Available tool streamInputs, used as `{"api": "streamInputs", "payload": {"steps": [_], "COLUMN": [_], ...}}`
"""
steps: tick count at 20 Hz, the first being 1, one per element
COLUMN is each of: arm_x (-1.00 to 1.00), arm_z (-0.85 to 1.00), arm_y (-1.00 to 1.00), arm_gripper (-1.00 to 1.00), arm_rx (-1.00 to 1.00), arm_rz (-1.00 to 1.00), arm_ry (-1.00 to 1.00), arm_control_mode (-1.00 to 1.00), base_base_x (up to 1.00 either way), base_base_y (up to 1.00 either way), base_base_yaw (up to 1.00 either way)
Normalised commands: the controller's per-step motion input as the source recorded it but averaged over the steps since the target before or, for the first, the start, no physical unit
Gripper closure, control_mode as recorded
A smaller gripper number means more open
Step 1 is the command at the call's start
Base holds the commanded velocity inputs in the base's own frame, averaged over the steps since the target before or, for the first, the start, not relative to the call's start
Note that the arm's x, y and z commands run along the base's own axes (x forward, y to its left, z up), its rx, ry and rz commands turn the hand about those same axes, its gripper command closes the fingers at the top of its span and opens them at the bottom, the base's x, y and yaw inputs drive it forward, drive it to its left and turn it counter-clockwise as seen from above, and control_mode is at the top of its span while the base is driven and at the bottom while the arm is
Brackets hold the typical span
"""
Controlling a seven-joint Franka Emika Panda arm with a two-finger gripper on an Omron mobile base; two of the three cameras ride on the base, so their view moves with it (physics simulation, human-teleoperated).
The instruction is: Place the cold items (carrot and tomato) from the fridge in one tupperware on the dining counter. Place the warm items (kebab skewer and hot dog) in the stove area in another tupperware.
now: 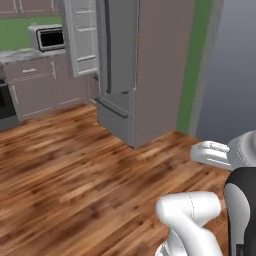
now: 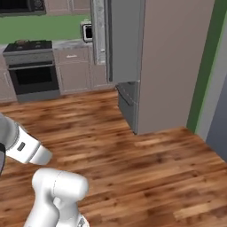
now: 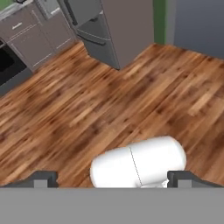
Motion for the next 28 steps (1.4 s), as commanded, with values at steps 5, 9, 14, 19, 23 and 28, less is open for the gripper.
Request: {"api": "streamInputs", "payload": {"steps": [5,9,14,19,23,28], "arm_x": [0.0,0.0,0.0,0.0,0.0,0.0], "arm_z": [0.0,0.0,0.0,0.0,0.0,0.0], "arm_y": [0.0,0.0,0.0,0.0,0.0,0.0], "arm_gripper": [-1.0,-1.0,-1.0,-1.0,-1.0,-1.0], "arm_rx": [0.0,0.0,0.0,0.0,0.0,0.0], "arm_rz": [0.0,0.0,0.0,0.0,0.0,0.0], "arm_ry": [0.0,0.0,0.0,0.0,0.0,0.0], "arm_control_mode": [1.0,1.0,1.0,1.0,1.0,1.0], "base_base_x": [1.0,1.0,1.0,1.0,1.0,0.97], "base_base_y": [0.81,0.84,0.86,0.86,0.9,0.93], "base_base_yaw": [-0.06,-0.08,-0.12,-0.18,-0.21,-0.24]}}
